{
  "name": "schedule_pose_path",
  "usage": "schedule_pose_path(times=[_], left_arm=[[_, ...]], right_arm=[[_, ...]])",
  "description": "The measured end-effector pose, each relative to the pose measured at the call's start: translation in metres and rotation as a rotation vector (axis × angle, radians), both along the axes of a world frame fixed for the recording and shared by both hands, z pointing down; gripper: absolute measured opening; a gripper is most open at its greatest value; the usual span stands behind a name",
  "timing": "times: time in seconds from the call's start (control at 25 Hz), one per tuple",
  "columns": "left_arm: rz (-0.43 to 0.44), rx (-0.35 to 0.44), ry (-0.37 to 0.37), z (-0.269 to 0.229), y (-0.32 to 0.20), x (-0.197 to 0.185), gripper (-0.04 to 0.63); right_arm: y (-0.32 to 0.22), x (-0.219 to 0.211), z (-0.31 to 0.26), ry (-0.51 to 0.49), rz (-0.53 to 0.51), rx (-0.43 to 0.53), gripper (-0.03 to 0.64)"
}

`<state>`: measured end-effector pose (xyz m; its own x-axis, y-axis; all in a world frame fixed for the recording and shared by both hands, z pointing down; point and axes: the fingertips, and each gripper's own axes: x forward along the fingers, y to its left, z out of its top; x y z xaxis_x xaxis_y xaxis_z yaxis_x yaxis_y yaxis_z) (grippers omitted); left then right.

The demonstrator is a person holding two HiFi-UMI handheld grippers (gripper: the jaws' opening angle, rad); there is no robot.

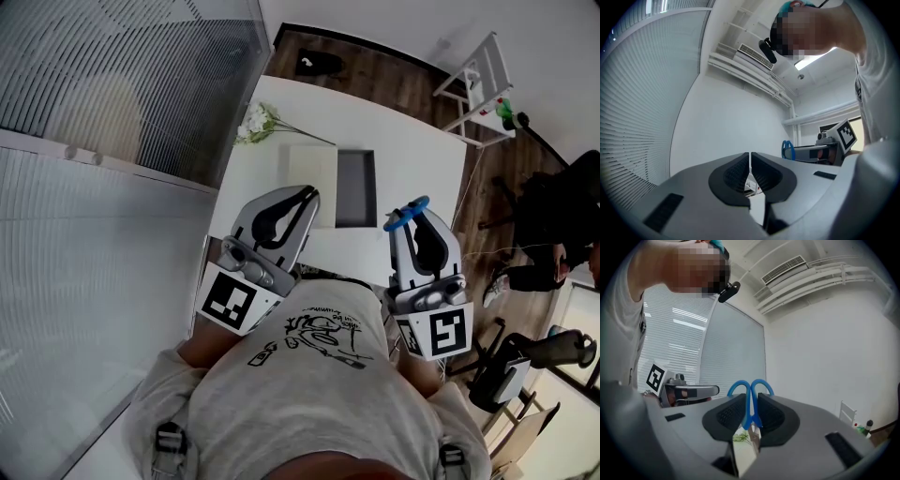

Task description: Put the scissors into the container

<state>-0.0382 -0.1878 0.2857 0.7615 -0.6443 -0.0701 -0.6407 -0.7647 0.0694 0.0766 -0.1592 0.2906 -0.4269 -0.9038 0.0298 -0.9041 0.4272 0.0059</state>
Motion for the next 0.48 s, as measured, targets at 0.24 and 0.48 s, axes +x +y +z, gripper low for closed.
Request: schedule_pose_path(times=[0.24,0.48], left_arm=[[0.000,0.001,0.003,0.003,-0.001,-0.002,0.031],[0.005,-0.024,-0.019,0.008,0.000,-0.002,0.031]], right_arm=[[-0.009,0.000,0.021,0.010,0.001,-0.042,0.089],[-0.019,0.002,0.054,0.041,0.006,-0.101,0.087]])
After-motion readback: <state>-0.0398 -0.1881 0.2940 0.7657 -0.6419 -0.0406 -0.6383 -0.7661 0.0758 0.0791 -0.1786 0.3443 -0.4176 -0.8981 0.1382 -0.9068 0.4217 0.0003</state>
